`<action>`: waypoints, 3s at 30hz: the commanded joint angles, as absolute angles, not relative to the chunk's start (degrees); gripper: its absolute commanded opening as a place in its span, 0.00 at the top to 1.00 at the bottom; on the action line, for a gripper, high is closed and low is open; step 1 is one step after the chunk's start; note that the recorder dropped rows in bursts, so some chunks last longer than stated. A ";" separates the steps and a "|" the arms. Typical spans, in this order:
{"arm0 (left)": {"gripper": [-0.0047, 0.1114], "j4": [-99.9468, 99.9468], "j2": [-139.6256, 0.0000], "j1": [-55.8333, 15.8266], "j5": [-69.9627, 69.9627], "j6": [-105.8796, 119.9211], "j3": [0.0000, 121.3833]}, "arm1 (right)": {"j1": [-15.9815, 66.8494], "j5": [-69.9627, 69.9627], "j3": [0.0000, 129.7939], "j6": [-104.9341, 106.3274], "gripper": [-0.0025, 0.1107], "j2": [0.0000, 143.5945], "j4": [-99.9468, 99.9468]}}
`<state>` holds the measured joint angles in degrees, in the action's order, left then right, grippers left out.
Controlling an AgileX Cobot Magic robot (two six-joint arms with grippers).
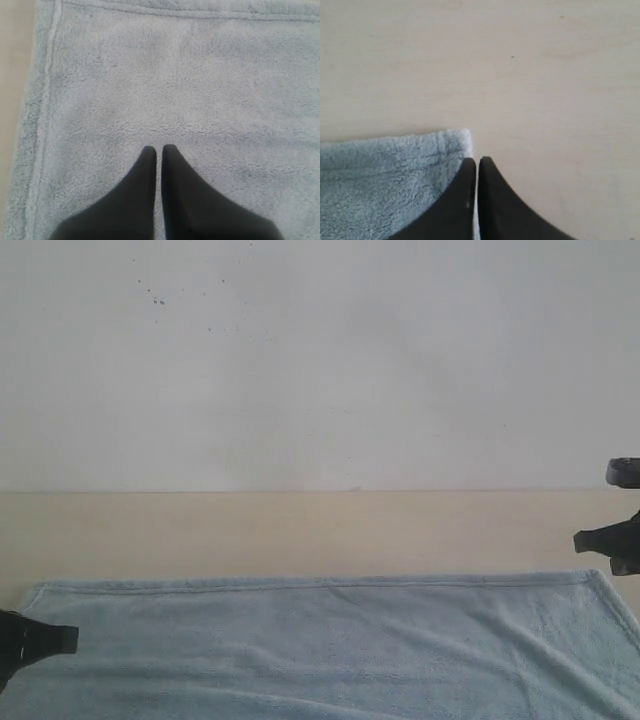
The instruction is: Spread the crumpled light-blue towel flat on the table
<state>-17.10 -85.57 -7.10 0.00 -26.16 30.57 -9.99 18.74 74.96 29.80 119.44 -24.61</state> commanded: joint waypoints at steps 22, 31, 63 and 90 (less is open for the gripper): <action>0.93 -16.24 -26.72 -9.88 3.45 -31.48 16.57 | 21.81 0.00 23.71 23.46 0.98 36.50 -31.78; 0.93 -16.24 -9.52 -9.88 14.52 -31.48 16.57 | 23.85 8.84 21.80 17.58 0.98 16.01 -32.64; 0.93 -16.24 -2.15 -9.88 14.60 -31.48 16.57 | 23.85 11.33 13.07 17.45 0.98 8.35 -30.31; 0.93 -16.24 -2.15 -9.88 14.76 -31.48 16.57 | 16.58 5.03 0.54 17.43 0.98 0.62 -21.10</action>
<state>-16.65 -2.60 -9.44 14.62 -30.89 16.83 16.91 4.79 0.82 17.22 0.97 -21.67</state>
